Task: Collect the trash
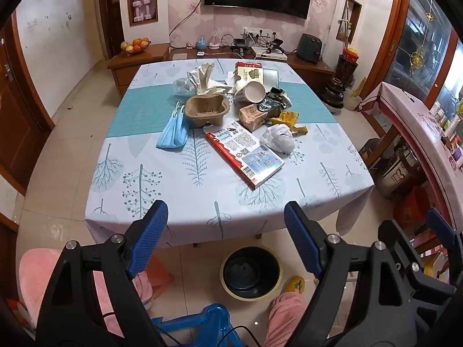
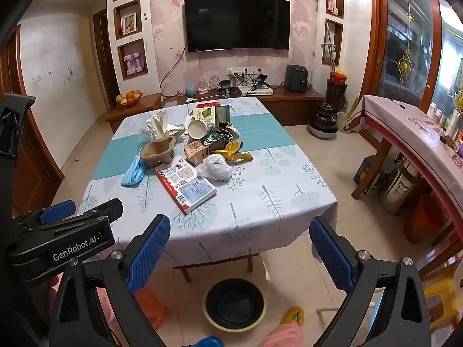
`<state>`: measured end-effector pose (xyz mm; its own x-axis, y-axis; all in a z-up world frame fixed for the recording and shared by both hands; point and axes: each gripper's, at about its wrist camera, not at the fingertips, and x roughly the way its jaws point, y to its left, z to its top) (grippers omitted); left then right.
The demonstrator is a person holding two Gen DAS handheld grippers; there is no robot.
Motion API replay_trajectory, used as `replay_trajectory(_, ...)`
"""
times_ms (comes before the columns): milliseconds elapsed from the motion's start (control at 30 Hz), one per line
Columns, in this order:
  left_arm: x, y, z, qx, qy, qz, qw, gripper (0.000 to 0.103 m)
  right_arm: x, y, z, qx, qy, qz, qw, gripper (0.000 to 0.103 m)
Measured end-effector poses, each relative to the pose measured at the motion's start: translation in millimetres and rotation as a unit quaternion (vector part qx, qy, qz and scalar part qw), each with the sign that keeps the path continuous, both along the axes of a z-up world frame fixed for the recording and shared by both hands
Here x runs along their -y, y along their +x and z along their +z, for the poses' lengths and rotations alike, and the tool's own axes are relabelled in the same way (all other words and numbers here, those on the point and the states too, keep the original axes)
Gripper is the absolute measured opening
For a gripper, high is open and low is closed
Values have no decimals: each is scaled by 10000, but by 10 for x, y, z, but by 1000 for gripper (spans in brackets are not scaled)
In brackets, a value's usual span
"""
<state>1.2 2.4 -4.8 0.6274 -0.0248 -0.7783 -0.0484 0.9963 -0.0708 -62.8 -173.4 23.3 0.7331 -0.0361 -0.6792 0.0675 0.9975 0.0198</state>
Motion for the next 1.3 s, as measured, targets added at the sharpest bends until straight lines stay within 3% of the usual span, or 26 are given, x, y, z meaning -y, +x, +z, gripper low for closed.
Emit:
replay_trajectory(767,-9,50,-125,-229,99,-74,9997,80,-5,5,24,-9,10,10,10000,99)
replay_trajectory(1233,-154,303,-112,-153,-87,-187,9997,80,-173,167,7,14,-145,64,9999,99)
replay_trajectory(1300,-191,357,-108,-128,-110,-177,9997,80,-171,376,38,15,-177,91,9998,99)
